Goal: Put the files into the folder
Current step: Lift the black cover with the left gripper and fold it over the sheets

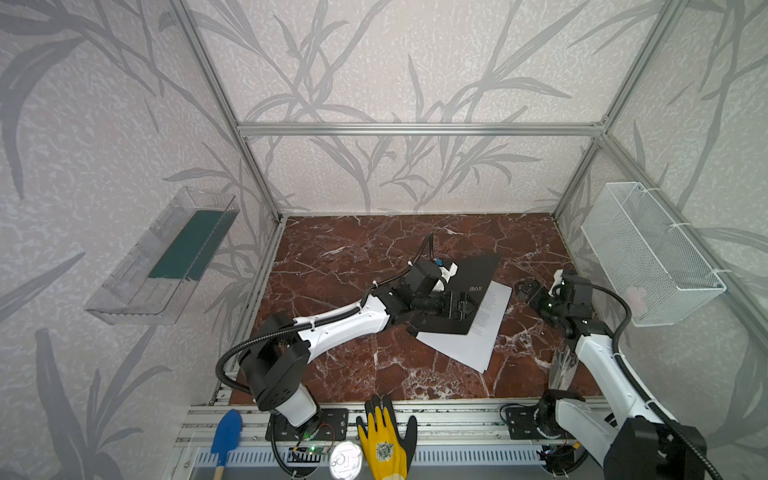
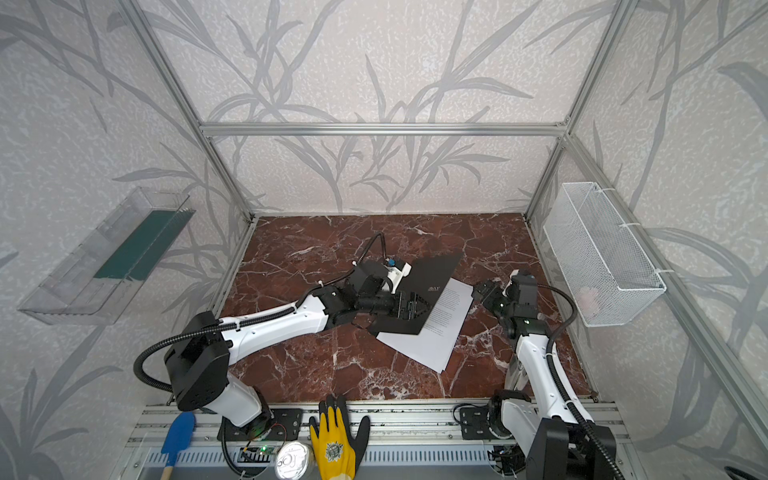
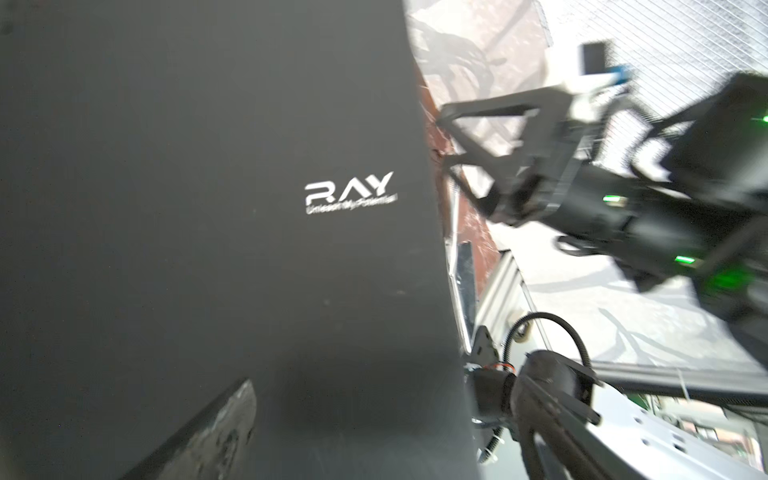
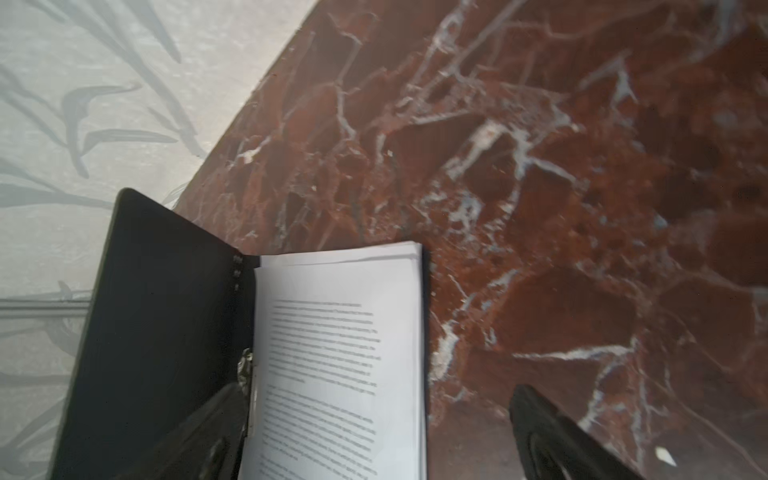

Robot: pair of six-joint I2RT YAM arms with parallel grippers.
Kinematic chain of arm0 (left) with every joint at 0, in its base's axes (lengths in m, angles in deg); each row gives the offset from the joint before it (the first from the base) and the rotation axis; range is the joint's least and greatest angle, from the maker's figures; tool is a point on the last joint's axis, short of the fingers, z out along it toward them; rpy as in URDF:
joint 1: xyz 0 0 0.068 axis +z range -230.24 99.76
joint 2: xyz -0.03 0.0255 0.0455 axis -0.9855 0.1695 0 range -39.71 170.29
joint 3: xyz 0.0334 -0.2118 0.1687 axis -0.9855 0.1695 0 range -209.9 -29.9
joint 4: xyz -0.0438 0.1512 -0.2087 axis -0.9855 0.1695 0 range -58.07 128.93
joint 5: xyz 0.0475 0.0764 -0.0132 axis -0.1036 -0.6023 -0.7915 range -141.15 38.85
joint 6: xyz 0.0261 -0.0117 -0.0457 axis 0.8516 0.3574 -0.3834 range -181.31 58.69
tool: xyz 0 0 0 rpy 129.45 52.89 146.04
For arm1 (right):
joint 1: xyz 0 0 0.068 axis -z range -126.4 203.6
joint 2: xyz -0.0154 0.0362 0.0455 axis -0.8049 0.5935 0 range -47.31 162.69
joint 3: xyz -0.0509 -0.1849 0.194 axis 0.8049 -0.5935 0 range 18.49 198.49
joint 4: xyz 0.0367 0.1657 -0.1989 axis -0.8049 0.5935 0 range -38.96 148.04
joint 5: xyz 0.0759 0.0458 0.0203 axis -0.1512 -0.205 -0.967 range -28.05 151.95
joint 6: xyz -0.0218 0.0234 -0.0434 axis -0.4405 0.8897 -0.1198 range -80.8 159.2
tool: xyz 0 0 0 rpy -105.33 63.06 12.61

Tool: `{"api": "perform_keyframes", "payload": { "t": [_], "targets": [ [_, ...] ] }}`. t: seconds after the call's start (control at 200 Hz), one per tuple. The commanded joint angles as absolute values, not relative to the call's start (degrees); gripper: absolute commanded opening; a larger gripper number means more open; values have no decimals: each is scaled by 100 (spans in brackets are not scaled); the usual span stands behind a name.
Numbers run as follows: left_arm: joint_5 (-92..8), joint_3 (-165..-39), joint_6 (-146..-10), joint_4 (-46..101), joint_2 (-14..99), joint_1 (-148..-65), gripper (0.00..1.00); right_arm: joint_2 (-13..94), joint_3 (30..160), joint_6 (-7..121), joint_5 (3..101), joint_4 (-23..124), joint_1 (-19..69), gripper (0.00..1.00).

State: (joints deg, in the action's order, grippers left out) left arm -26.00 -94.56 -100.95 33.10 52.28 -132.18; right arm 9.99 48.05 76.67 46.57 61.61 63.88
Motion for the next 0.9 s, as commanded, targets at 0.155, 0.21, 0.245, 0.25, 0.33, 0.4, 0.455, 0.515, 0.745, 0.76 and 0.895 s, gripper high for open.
{"api": "perform_keyframes", "payload": {
  "t": [0.155,0.21,0.245,0.25,0.33,0.4,0.455,0.515,0.745,0.76,0.895],
  "targets": [
    [-2367,-9744,-10126,3121,5286,-13585,97,898,4571,7796,4074,5965,6753,99],
    [-2572,-9539,-10096,3036,5156,-13479,98,964,4452,7778,3902,5768,6742,99],
    [-2628,-9416,-10100,3067,5104,-13355,98,1048,4388,7787,3774,5639,6720,99],
    [-2632,-9402,-10102,3069,5097,-13335,98,1063,4384,7787,3759,5627,6717,99],
    [-2606,-9087,-10172,3082,5038,-12950,98,1363,4400,7750,3800,5535,6480,99],
    [-2529,-8757,-10208,2988,4972,-12614,98,1647,4431,7757,3878,5382,6184,99],
    [-2492,-8439,-10243,2839,4872,-12375,98,1870,4449,7799,3959,5232,5996,99],
    [-2415,-8091,-10282,2649,4725,-12122,98,2108,4500,7830,4083,5093,5799,99],
    [-2493,-7151,-10322,2600,3915,-11249,99,3352,5055,8024,4090,4778,5269,99],
    [-2514,-7100,-10331,2612,3843,-11201,99,3447,5087,8055,4094,4721,5218,99],
    [-2882,-6772,-10309,2922,3122,-10777,99,4269,5483,8276,4179,4267,4717,99]
  ]
}}
